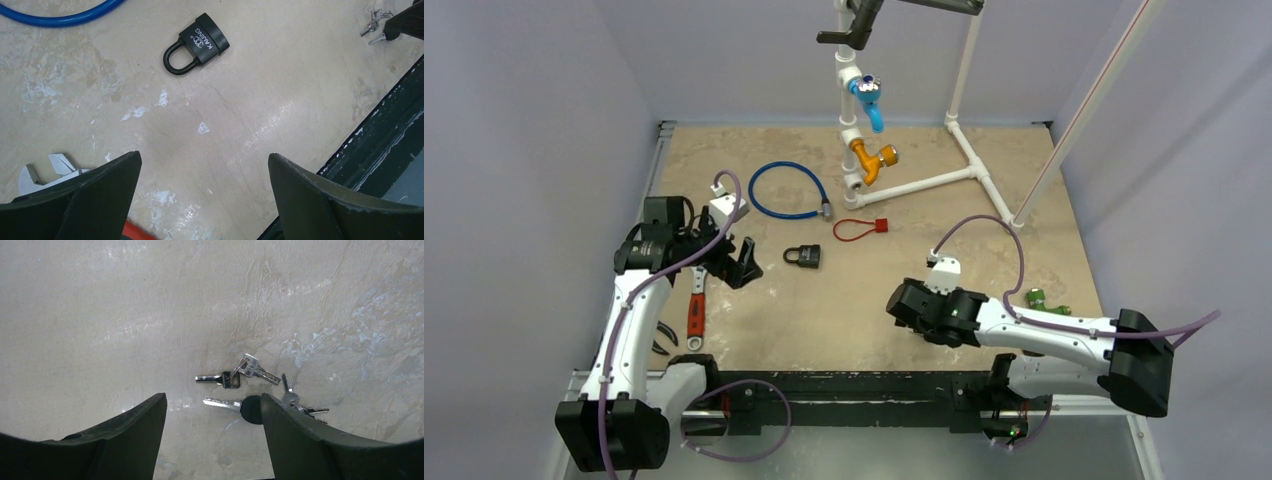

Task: Unlock with the key

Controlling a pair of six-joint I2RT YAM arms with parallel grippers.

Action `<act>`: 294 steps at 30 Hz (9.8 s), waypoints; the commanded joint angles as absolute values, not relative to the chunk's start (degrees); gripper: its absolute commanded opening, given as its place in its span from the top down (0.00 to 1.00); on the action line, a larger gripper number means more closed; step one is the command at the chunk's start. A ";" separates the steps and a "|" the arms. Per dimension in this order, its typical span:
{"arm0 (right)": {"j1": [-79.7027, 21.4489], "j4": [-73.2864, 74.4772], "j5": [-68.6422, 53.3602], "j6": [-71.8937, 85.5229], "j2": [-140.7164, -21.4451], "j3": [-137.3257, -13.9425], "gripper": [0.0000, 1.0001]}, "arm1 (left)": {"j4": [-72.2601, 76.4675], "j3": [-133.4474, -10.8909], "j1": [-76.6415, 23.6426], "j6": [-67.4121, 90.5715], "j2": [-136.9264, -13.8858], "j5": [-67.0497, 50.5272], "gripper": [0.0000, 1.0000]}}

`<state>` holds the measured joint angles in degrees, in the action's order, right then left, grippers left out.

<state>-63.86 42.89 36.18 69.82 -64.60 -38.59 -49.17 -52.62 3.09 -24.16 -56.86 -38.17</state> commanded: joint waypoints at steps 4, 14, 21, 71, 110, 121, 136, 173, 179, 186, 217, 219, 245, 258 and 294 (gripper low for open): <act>-64.08 39.49 34.42 71.81 -66.61 -37.15 0.35 | -50.01 -52.81 0.92 -25.43 -55.40 -39.13 0.00; -60.22 34.61 33.40 70.09 -65.52 -33.80 0.48 | -49.79 -52.19 -0.53 -25.24 -54.97 -38.63 0.02; -55.74 31.83 31.90 66.39 -68.38 -33.96 0.50 | -49.74 -51.69 -1.40 -25.47 -54.62 -38.23 0.02; -58.91 22.18 17.59 52.06 -63.04 -52.17 1.00 | -56.08 -55.28 -20.68 -21.72 -51.26 -49.80 0.00; -67.03 8.52 8.92 51.15 -61.35 -58.96 1.00 | -24.13 -45.46 -45.29 -12.92 -43.25 -31.99 0.68; -67.68 9.49 10.52 51.85 -59.47 -56.40 1.00 | -25.49 -48.63 -45.20 -14.43 -42.23 -28.94 1.00; -67.78 13.18 12.04 52.00 -57.24 -54.40 1.00 | -35.51 -53.57 -45.02 -16.05 -39.25 -31.34 1.00; -74.02 17.36 -12.07 17.64 -66.03 -70.47 0.42 | -52.77 -62.40 -45.00 -18.00 -42.25 -42.44 1.00; -76.15 16.86 -11.33 17.43 -67.21 -68.91 0.56 | -52.65 -62.60 -45.00 -17.89 -42.71 -42.23 1.00; -76.47 18.88 -4.93 17.23 -68.14 -68.28 0.67 | -53.27 -63.38 -45.00 -17.85 -42.38 -43.12 1.00; -77.09 16.50 0.15 19.08 -68.74 -65.76 1.00 | -55.52 -67.11 -45.01 -17.41 -42.53 -48.08 1.00; -77.13 17.25 0.12 19.10 -69.09 -65.80 1.00 | -55.87 -67.68 -45.02 -17.47 -42.62 -48.44 1.00; -77.13 13.11 -3.35 14.30 -64.75 -66.57 0.47 | -58.01 -67.76 -45.04 -18.68 -42.28 -49.60 1.00; -77.10 11.96 1.12 16.10 -60.03 -64.94 0.53 | -57.53 -67.42 -45.07 -18.41 -42.43 -49.79 1.00; -77.32 11.51 -6.75 18.41 -62.17 -62.32 1.00 | -58.78 -69.09 -44.52 -19.18 -41.86 -46.38 0.45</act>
<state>-77.14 13.21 -9.43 17.10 -65.10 -63.96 -58.28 -66.17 -44.99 -18.04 -42.74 -46.65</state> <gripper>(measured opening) 0.008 0.422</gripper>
